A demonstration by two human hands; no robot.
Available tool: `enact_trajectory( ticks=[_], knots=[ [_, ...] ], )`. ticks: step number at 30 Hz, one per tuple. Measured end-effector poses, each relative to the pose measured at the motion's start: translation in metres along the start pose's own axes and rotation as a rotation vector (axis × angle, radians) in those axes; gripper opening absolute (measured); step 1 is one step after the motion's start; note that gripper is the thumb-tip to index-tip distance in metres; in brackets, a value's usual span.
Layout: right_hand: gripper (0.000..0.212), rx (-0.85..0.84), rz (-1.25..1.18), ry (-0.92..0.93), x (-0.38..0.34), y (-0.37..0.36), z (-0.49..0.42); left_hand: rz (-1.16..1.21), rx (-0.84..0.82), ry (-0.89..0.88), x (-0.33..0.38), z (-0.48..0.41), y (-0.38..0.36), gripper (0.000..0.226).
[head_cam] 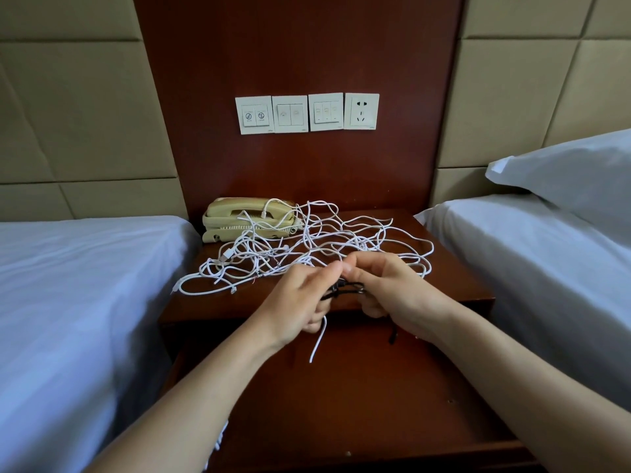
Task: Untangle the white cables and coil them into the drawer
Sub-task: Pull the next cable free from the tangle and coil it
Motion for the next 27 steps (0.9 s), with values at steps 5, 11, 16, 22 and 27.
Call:
enact_trajectory(
  ticks=[5,11,16,22,27],
  knots=[
    [0.026,0.076,0.282,0.197,0.004,0.001,0.0,0.073,0.184,-0.011,0.001,-0.007,0.013,0.044],
    [0.019,0.021,0.825,0.521,-0.007,-0.024,0.013,-0.372,0.45,-0.173,-0.004,-0.013,0.031,0.047],
    [0.017,0.1,0.831,0.591,-0.025,-0.017,0.013,-0.648,0.39,-0.312,0.002,-0.011,0.029,0.051],
    [0.015,0.107,0.724,0.506,-0.026,-0.004,0.006,-0.387,0.084,-0.031,-0.016,-0.012,0.01,0.039],
    [0.017,0.063,0.444,0.347,-0.023,0.004,-0.002,-0.095,0.022,0.072,-0.01,-0.006,-0.002,0.04]
  ],
)
Point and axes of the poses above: each hand's wrist, its own z-axis away from the middle knuckle, its own y-axis out of the back of the hand, x = y × z, the point moved 5 cm from there along -z, towards the middle knuckle, and after that the axes turned 11 degrees about x, right-handed, at the moved point
